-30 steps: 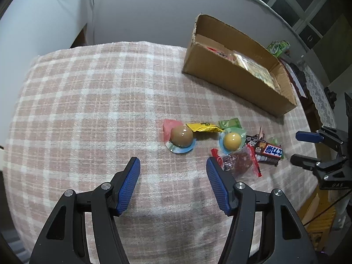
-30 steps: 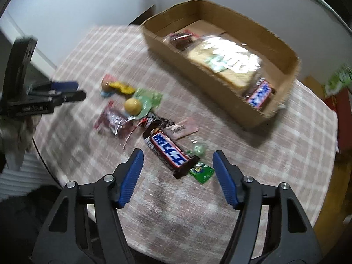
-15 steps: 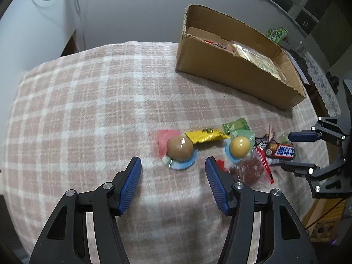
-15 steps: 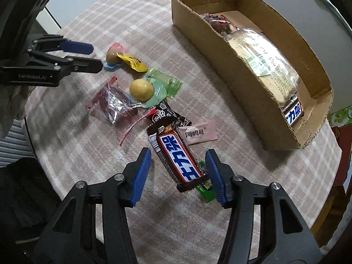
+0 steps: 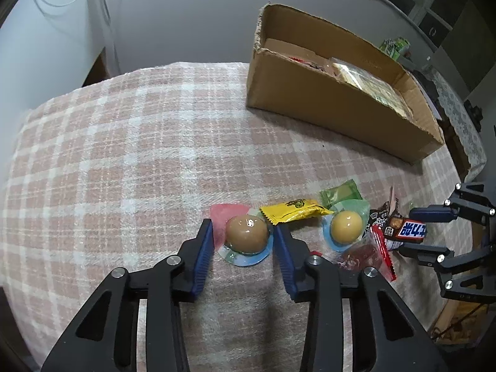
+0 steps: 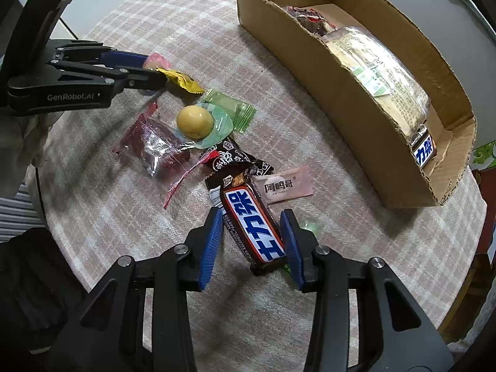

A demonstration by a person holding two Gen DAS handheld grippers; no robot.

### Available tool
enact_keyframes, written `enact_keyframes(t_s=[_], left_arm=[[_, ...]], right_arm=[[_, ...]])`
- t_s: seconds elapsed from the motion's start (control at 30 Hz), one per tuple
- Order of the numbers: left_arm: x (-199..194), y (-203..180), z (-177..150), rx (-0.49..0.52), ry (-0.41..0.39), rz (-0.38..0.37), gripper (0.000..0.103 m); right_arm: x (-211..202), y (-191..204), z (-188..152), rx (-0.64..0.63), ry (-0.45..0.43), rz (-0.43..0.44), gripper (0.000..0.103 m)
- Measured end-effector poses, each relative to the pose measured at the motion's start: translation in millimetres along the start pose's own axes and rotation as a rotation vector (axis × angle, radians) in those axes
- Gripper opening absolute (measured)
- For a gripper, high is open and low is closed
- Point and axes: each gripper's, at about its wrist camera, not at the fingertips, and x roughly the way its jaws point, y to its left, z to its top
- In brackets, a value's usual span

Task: Organize snacks
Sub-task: 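Grasp the round brown candy with the left gripper while the right gripper grasps another Snickers bar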

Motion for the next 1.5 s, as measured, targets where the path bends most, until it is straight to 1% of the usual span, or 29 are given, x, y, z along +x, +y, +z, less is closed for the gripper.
enact_keyframes(t_s=[0.17,0.23,0.27,0.4,0.47,0.63,0.77,0.8,0.83,0.87,0.9,0.97,1.0,1.07,1.13,1.2,1.5], left_arm=[[-3,-1,-4,0.01,-0.015,0.002,0.034],[-3,-2,-5,0.011,-0.016,-0.001,0.033],[-4,-1,-4,0.01,-0.016,-0.002,0.03],[-6,3,-6,0.001,-0.015,-0.004,0.03],[-5,-1,-5,0.002,-0.015,-0.003,0.03],[-5,-2,-4,-0.006,-0.013,-0.005,0.029],[-8,3,-6,-0.013,-0.01,-0.006,0.029],[-8,3,-6,-0.012,-0.01,-0.006,0.029],[-9,4,-7,-0.013,-0.01,-0.006,0.029],[-9,4,-7,-0.014,-0.01,-0.006,0.029],[-9,4,-8,-0.013,-0.01,-0.006,0.029],[-10,5,-9,-0.015,-0.011,-0.007,0.029],[-11,5,-9,-0.016,-0.011,-0.008,0.029],[-12,5,-9,-0.022,-0.012,-0.012,0.028],[-13,5,-8,-0.031,-0.016,-0.016,0.028],[-17,7,-9,-0.037,-0.021,-0.022,0.028],[-30,8,-13,-0.035,-0.038,-0.035,0.028]], right_arm=[[2,6,0,0.017,-0.006,-0.013,0.036],[-1,3,-2,0.039,-0.015,-0.005,0.032],[-3,3,-3,0.045,-0.016,-0.002,0.031],[-3,-4,-4,0.077,-0.022,0.018,0.028],[-2,-5,-5,0.073,-0.025,0.028,0.028],[1,-15,0,0.088,-0.017,0.049,0.033],[3,-5,4,0.03,-0.017,0.017,0.033],[4,0,3,0.015,-0.01,0.021,0.033],[5,4,2,-0.007,0.003,0.023,0.036],[5,8,1,-0.026,0.01,0.012,0.037],[8,13,1,-0.061,0.013,-0.021,0.037],[12,18,0,-0.087,0.022,-0.059,0.034],[12,19,-1,-0.081,0.018,-0.058,0.034],[10,16,-1,-0.047,0.011,-0.028,0.033],[5,8,-2,0.031,-0.006,0.038,0.033],[0,1,-4,0.08,-0.023,0.07,0.032],[-24,-19,-12,0.16,-0.076,0.088,0.03]])
